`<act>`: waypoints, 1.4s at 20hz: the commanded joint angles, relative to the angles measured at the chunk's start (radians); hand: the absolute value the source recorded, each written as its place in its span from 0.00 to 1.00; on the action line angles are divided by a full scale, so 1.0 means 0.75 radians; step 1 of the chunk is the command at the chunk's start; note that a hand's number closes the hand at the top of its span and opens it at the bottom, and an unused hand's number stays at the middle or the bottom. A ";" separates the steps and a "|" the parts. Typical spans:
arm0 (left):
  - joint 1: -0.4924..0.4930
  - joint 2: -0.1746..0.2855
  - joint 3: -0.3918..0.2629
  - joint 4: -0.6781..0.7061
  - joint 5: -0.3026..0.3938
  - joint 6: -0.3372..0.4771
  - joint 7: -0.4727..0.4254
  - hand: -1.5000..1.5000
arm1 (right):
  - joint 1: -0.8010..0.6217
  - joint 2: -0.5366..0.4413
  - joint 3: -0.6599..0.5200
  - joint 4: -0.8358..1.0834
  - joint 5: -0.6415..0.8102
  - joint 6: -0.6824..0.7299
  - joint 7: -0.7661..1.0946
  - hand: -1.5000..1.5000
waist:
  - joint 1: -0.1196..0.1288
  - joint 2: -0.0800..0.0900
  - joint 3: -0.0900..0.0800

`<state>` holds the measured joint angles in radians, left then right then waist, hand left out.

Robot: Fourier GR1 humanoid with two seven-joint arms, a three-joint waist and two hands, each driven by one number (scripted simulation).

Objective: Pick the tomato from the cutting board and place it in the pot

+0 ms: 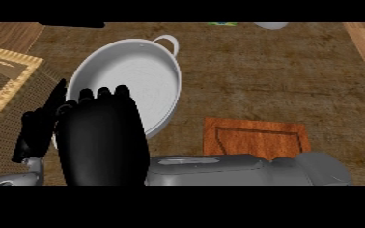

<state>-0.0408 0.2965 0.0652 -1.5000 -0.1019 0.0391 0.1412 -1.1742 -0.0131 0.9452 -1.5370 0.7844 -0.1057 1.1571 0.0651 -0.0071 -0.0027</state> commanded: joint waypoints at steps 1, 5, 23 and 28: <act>-0.016 0.005 0.014 0.033 -0.013 0.010 -0.017 0.50 | -0.105 0.017 -0.049 0.083 -0.042 -0.171 0.211 1.00 | -0.011 0.009 -0.001; 0.019 -0.003 0.004 -0.027 -0.011 0.004 -0.016 0.50 | -0.145 0.017 -0.127 0.273 -0.089 -0.267 0.069 1.00 | -0.008 0.015 0.000; -0.050 -0.003 0.014 0.036 -0.009 -0.039 -0.041 0.50 | -0.331 0.017 -0.121 1.165 -0.421 -0.443 -0.584 1.00 | 0.031 0.044 -0.001; -0.022 0.008 0.017 -0.039 -0.004 -0.048 -0.003 0.50 | -0.199 0.017 -0.204 1.218 -0.604 -0.586 -0.728 0.00 | 0.047 0.047 0.001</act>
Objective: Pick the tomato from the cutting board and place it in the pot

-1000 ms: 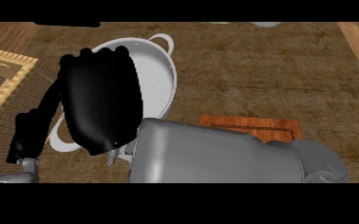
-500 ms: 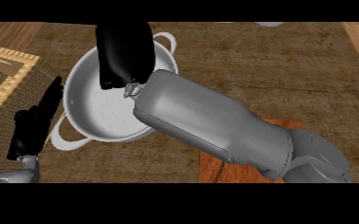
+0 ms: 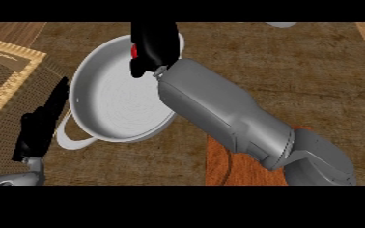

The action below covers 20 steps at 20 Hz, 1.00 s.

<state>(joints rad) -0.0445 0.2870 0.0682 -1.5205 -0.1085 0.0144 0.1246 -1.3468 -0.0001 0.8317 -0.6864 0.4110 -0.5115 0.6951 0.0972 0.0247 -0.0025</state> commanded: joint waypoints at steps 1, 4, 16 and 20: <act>0.001 -0.004 -0.008 0.024 0.002 -0.022 -0.050 0.50 | 0.012 0.000 -0.036 0.062 -0.151 -0.025 -0.087 0.00 | 0.024 0.008 -0.001; -0.098 0.008 0.007 -0.004 -0.004 0.002 0.053 0.50 | -0.002 0.000 -0.102 0.094 -0.239 -0.057 -0.190 0.00 | 0.023 0.010 0.002; -0.041 -0.004 0.007 0.001 -0.017 0.007 0.031 0.50 | 0.039 0.000 -0.277 -0.058 -0.493 -0.492 -0.559 0.00 | 0.020 -0.001 0.004; -0.049 0.039 0.043 0.025 0.018 -0.046 0.030 0.50 | 0.089 0.000 -0.300 -0.137 -0.672 -0.500 -0.635 0.00 | -0.007 -0.008 0.002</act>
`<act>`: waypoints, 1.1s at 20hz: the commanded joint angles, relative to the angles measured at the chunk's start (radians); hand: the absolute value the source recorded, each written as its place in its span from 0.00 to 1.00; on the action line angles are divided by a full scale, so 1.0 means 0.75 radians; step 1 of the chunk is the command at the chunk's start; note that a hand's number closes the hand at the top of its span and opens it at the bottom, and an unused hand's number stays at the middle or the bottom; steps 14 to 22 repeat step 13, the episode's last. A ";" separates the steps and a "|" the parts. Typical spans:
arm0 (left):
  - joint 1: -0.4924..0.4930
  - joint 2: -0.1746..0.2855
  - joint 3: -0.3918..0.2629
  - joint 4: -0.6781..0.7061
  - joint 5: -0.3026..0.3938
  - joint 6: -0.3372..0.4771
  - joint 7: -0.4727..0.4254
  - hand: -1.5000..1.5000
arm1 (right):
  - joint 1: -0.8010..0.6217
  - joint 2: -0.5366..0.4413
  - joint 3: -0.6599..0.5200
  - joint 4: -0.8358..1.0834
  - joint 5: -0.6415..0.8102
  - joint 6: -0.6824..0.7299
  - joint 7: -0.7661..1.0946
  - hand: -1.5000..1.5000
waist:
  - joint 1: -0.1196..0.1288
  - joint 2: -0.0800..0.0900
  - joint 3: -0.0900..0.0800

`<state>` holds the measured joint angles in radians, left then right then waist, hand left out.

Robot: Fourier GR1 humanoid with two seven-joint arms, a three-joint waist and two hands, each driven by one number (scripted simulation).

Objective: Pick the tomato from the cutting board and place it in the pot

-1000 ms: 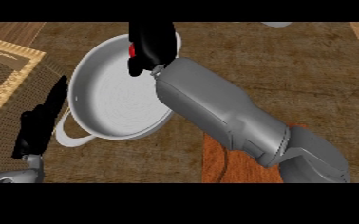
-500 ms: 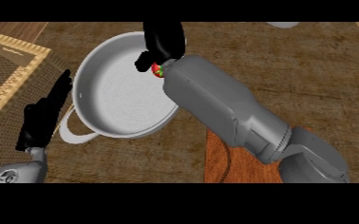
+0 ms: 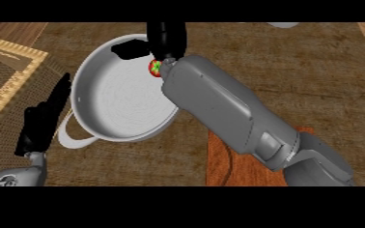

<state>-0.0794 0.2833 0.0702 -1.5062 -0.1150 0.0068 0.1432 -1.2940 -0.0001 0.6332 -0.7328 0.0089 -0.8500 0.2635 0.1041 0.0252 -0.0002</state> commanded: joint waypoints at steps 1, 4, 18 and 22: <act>0.047 -0.003 0.024 -0.016 0.020 -0.003 -0.005 0.50 | 0.007 0.000 -0.034 -0.065 -0.182 -0.004 -0.067 0.00 | -0.022 -0.012 -0.001; 0.096 -0.017 0.030 -0.052 0.014 0.016 -0.003 0.50 | 0.139 0.000 -0.030 -0.097 -0.269 0.077 -0.223 0.00 | -0.060 -0.018 0.000; 0.138 -0.005 0.104 0.002 0.009 0.017 -0.070 0.50 | 0.428 -0.031 -0.089 -0.375 -0.224 0.187 -0.305 0.00 | -0.138 -0.037 0.000; 0.138 -0.005 0.104 0.002 0.009 0.017 -0.070 0.50 | 0.428 -0.031 -0.089 -0.375 -0.224 0.187 -0.305 0.00 | -0.138 -0.037 0.000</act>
